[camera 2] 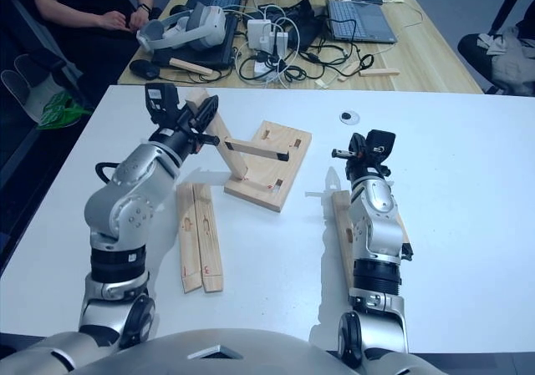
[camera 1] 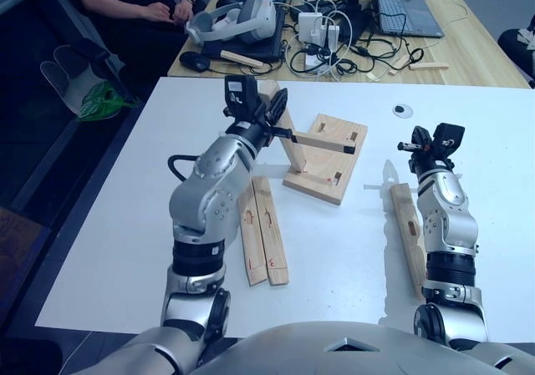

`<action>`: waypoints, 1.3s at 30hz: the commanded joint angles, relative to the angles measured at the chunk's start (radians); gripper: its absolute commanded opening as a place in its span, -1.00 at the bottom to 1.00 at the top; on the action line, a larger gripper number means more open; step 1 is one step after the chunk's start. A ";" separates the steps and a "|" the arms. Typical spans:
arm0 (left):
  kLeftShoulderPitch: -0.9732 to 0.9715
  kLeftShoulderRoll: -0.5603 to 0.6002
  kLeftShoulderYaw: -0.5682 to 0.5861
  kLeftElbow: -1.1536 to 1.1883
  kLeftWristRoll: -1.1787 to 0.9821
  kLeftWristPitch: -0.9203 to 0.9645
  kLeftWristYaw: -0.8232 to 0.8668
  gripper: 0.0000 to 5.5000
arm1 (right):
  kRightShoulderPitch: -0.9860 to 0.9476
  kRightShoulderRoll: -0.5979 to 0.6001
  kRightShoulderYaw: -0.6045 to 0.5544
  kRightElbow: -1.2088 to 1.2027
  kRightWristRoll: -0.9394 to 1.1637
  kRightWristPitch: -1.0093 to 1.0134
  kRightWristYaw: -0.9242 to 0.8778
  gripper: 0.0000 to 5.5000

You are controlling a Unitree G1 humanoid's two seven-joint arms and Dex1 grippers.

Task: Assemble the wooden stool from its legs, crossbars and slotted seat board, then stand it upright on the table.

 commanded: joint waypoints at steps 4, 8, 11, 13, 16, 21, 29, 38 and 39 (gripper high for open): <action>0.116 -0.018 -0.090 0.023 0.097 -0.112 -0.036 -0.52 | -0.026 -0.014 -0.003 0.006 0.004 -0.008 -0.002 -1.00; 0.067 -0.036 -0.093 -0.027 0.114 -0.222 -0.079 -0.32 | -0.024 -0.014 -0.005 0.007 0.008 -0.007 -0.002 -1.00; 0.025 -0.052 -0.079 -0.057 0.123 -0.296 -0.089 -0.13 | -0.025 -0.015 -0.007 0.012 0.011 -0.008 -0.001 -1.00; -0.006 -0.050 -0.069 -0.092 0.132 -0.339 -0.097 0.02 | -0.025 -0.015 -0.007 0.014 0.014 -0.007 0.000 -1.00; -0.030 0.001 -0.007 -0.192 0.147 -0.330 -0.091 0.20 | -0.010 -0.014 -0.012 -0.005 0.020 -0.002 -0.005 -1.00; 0.175 0.135 0.204 -0.469 0.090 -0.140 -0.084 0.51 | 0.068 0.000 -0.040 -0.094 0.041 0.016 -0.027 -1.00; 0.609 0.095 0.345 -0.479 -0.206 0.382 -0.075 0.96 | 0.172 0.032 -0.038 -0.223 0.072 0.073 -0.058 -1.00; 0.683 0.378 0.189 -0.470 -0.168 0.556 -0.172 0.96 | 0.236 0.086 -0.009 -0.330 0.095 0.135 -0.093 -1.00; 0.693 0.408 0.183 -0.469 -0.159 0.549 -0.190 0.96 | 0.242 0.095 -0.004 -0.347 0.096 0.142 -0.100 -1.00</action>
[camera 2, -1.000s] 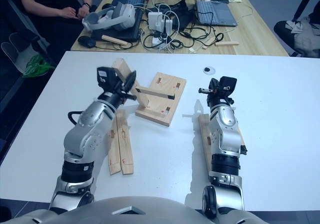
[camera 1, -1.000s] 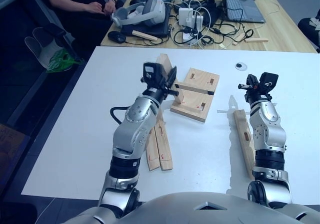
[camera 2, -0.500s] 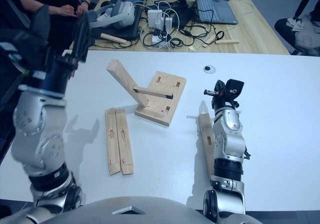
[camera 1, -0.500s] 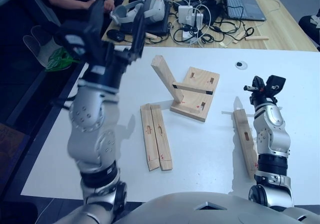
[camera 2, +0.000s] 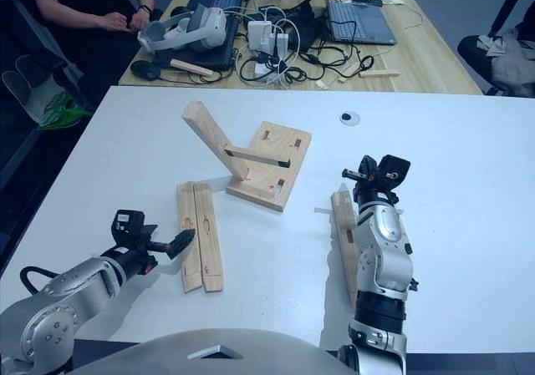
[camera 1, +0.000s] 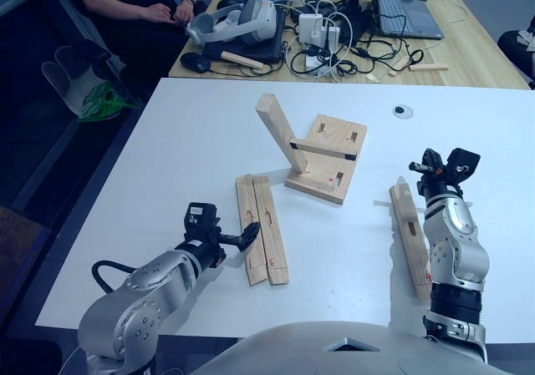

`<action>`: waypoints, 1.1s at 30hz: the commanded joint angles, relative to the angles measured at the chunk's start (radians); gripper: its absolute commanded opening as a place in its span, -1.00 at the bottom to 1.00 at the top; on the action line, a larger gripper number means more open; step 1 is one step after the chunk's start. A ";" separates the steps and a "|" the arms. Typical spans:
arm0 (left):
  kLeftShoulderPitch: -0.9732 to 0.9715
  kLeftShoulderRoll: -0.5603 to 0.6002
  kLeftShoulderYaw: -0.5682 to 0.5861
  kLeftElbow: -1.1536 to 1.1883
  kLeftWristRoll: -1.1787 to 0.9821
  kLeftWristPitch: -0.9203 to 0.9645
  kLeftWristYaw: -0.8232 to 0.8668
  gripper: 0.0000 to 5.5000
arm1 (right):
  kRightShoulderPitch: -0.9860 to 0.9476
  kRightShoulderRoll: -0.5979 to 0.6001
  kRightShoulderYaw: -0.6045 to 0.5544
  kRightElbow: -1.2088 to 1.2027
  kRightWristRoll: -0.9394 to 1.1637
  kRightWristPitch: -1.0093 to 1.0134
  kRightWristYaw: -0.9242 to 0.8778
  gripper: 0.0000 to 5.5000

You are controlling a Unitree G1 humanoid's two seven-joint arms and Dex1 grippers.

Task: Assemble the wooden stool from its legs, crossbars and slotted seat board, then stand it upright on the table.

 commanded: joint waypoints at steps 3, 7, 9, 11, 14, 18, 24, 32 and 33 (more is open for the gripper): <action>0.068 0.173 -0.029 0.010 0.036 -0.014 -0.107 0.96 | 0.037 0.057 0.038 -0.109 0.016 0.057 -0.053 -1.00; 0.096 0.222 -0.030 0.017 0.046 -0.027 -0.151 0.96 | 0.037 0.089 0.063 -0.144 0.016 0.081 -0.087 -1.00; 0.093 0.236 -0.034 0.022 0.055 -0.034 -0.159 0.96 | 0.039 0.100 0.070 -0.157 0.018 0.091 -0.098 -1.00; 0.076 0.245 -0.034 0.030 0.067 -0.037 -0.161 0.96 | 0.043 0.107 0.074 -0.168 0.019 0.097 -0.106 -1.00; 0.030 0.245 -0.021 0.046 0.082 -0.045 -0.154 0.96 | 0.042 0.112 0.076 -0.174 0.020 0.101 -0.113 -1.00; -0.089 0.192 0.019 0.028 0.021 0.051 -0.150 0.96 | 0.038 0.111 0.070 -0.169 0.021 0.099 -0.114 -1.00; -0.153 0.152 0.025 -0.039 -0.038 0.202 -0.142 0.96 | 0.022 0.101 0.066 -0.151 0.019 0.095 -0.108 -1.00; -0.081 0.178 -0.036 -0.043 -0.016 0.235 -0.139 0.96 | -0.006 0.097 0.066 -0.114 0.008 0.070 -0.107 -1.00; -0.085 0.172 -0.058 -0.036 0.002 0.226 -0.124 0.96 | -0.009 0.097 0.066 -0.109 0.007 0.066 -0.107 -1.00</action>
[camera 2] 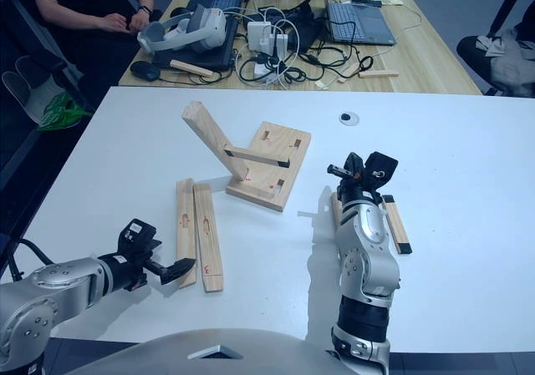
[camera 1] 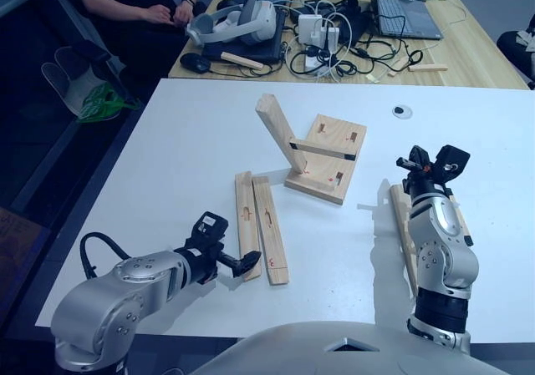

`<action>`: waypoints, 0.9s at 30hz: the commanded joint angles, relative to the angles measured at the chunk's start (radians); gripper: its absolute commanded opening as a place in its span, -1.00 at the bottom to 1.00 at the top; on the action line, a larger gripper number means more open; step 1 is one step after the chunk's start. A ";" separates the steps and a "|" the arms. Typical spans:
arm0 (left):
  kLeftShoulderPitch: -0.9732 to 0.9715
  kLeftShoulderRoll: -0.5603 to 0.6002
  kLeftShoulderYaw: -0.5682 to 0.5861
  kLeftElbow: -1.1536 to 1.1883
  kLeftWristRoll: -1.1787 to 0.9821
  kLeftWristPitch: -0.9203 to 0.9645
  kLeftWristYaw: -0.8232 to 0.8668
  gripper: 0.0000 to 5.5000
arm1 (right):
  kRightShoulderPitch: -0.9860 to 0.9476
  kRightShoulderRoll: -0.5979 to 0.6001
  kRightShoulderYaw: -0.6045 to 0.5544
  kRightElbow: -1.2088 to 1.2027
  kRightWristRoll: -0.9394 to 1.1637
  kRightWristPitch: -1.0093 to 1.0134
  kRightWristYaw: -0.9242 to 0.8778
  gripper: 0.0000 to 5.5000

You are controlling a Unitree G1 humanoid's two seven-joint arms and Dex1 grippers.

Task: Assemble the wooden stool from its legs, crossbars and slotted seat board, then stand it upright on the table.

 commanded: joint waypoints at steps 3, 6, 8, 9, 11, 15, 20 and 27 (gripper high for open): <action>-0.017 -0.006 -0.108 0.039 0.086 -0.053 0.071 0.96 | -0.035 -0.005 -0.001 0.031 -0.008 -0.024 -0.005 -1.00; -0.014 0.018 -0.136 0.049 0.138 -0.098 0.093 0.96 | -0.039 -0.005 -0.002 0.043 -0.009 -0.034 -0.004 -1.00; -0.009 0.038 -0.126 0.066 0.162 -0.124 0.090 0.96 | -0.039 -0.004 -0.004 0.047 -0.009 -0.040 -0.004 -1.00; -0.007 0.048 -0.116 0.076 0.167 -0.136 0.080 0.96 | -0.039 -0.004 -0.005 0.049 -0.008 -0.043 -0.004 -1.00; -0.005 0.059 -0.098 0.089 0.171 -0.151 0.063 0.96 | -0.038 -0.004 -0.006 0.053 -0.007 -0.048 -0.003 -1.00; 0.005 0.071 -0.107 0.115 0.178 -0.173 0.038 0.96 | -0.045 -0.005 -0.006 0.069 -0.008 -0.060 -0.002 -1.00; 0.070 0.089 -0.100 0.178 0.197 -0.232 -0.002 0.88 | -0.053 -0.009 -0.007 0.084 -0.009 -0.076 -0.001 -1.00; 0.081 0.099 -0.117 0.300 0.227 -0.359 -0.057 0.50 | -0.072 -0.021 -0.020 0.112 -0.012 -0.110 -0.003 -1.00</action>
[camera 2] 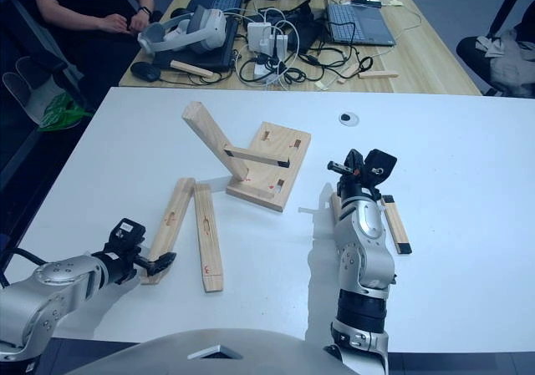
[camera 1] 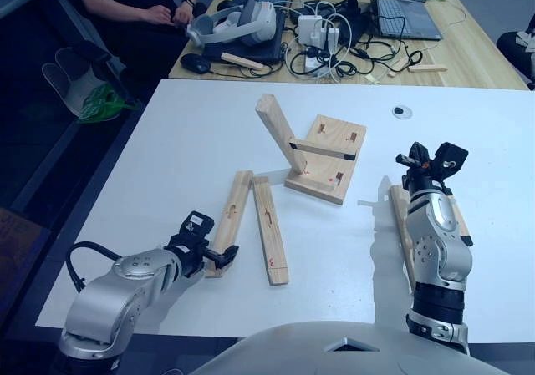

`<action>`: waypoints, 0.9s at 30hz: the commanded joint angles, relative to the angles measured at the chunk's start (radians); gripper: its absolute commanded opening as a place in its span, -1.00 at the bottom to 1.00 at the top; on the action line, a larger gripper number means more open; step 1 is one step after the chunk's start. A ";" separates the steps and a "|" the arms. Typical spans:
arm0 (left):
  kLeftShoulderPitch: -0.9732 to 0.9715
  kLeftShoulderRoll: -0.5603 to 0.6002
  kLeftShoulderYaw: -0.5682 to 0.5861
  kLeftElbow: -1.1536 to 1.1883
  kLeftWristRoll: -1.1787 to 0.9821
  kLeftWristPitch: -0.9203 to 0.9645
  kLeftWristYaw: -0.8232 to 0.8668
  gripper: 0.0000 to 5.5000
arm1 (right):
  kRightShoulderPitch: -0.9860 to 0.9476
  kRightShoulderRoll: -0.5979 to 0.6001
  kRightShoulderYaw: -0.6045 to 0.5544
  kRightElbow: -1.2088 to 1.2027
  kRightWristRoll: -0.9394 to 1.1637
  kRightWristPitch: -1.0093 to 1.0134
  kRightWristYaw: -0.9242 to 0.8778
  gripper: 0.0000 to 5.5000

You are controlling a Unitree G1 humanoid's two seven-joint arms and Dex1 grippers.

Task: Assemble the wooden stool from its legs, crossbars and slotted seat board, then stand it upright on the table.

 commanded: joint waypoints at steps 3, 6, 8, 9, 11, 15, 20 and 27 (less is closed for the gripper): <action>0.006 0.007 -0.052 0.141 0.058 -0.099 -0.036 0.35 | -0.063 -0.024 -0.027 0.035 -0.010 -0.031 -0.008 -1.00; 0.007 0.005 -0.061 0.184 0.075 -0.150 -0.051 0.17 | -0.097 -0.034 -0.046 0.055 -0.007 -0.043 -0.015 -1.00; 0.020 0.010 -0.068 0.210 0.087 -0.194 -0.068 0.08 | -0.119 -0.038 -0.056 0.063 -0.005 -0.052 -0.020 -1.00; 0.030 0.012 -0.073 0.229 0.096 -0.222 -0.077 0.04 | -0.128 -0.039 -0.059 0.065 -0.006 -0.056 -0.022 -1.00; 0.049 0.012 -0.086 0.270 0.118 -0.279 -0.090 -0.05 | -0.149 -0.044 -0.064 0.075 -0.009 -0.064 -0.025 -1.00; 0.046 -0.012 -0.103 0.357 0.143 -0.394 -0.115 -0.23 | -0.203 -0.079 -0.090 0.101 -0.011 -0.079 -0.026 -1.00; -0.204 -0.119 0.007 0.471 0.095 -0.505 -0.053 -0.25 | -0.371 -0.211 -0.168 0.194 0.004 -0.113 0.005 -1.00; -0.553 -0.275 0.141 0.508 0.057 -0.689 0.073 -0.25 | -0.645 -0.320 -0.158 0.276 0.193 0.049 0.208 -0.71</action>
